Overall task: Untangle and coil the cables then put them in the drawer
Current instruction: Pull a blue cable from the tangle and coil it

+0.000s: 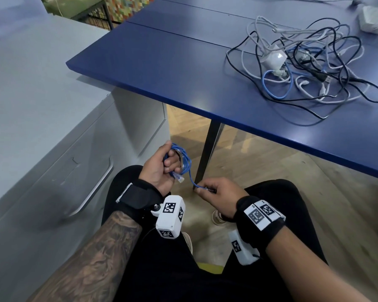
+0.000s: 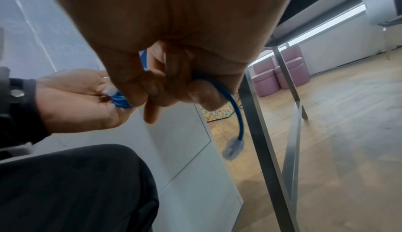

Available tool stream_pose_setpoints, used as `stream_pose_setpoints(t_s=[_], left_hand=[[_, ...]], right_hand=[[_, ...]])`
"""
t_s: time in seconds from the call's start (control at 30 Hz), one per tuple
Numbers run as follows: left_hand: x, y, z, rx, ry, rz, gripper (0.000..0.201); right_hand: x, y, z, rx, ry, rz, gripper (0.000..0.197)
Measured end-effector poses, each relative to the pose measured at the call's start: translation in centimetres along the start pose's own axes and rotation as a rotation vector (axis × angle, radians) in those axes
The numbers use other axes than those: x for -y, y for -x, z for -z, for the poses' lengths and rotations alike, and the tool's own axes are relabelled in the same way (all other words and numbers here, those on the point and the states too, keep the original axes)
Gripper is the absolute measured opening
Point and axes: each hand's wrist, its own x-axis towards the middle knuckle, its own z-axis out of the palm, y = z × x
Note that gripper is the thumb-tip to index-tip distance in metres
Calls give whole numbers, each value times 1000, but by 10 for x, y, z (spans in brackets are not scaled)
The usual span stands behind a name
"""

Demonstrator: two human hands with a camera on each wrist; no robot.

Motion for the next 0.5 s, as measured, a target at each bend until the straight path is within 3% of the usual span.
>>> stream_pose_setpoints(t_s=[0.13, 0.23, 0.3, 0.4, 0.5], left_hand=[[1, 4, -1, 72, 27, 90, 42], [5, 8, -7, 168, -15, 135, 43], [3, 11, -10, 223, -22, 162, 43], [1, 17, -12, 274, -46, 210, 42], [3, 20, -14, 303, -49, 237, 42]], right_hand=[[-4, -7, 0, -66, -150, -41, 23], [3, -8, -1, -109, -407, -37, 18], [8, -8, 1, -76, -651, -56, 15], [10, -8, 5, 27, -976, -38, 41], [12, -9, 8, 34, -1051, -14, 26]])
